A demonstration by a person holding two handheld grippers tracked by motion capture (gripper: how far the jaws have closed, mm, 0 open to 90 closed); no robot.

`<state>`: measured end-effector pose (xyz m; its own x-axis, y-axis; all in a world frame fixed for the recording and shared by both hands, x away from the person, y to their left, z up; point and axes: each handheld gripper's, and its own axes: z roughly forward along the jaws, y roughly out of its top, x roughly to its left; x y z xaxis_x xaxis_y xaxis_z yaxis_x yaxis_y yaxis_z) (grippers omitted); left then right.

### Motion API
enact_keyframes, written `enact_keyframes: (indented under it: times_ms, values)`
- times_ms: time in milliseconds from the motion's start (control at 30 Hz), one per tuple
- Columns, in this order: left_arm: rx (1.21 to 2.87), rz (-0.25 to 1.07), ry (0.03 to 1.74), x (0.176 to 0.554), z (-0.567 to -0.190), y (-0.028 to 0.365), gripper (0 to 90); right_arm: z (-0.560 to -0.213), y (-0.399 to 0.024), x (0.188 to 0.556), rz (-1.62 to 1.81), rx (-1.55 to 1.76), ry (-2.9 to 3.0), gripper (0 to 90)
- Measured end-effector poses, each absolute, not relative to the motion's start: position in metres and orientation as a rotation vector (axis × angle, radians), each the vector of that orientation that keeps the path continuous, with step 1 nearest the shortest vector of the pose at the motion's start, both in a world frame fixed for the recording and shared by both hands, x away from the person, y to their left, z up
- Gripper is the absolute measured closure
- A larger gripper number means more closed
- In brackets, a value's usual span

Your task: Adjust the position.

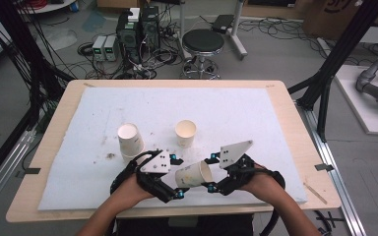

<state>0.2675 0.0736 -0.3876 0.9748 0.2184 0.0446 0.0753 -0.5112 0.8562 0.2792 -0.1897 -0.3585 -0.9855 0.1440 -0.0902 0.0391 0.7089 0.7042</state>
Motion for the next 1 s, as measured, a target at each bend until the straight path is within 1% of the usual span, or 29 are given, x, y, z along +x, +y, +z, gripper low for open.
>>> enact_keyframes:
  times_ms: [600,1000]
  values:
    - [2.194,0.168,0.194,0.272,-0.394,0.061,19.9,-0.351,-0.166,0.278,0.917,0.054,2.82,31.2]
    - [2.225,0.139,0.199,0.275,-0.397,0.056,25.1,-0.346,-0.154,0.277,0.785,-0.006,2.833,31.2]
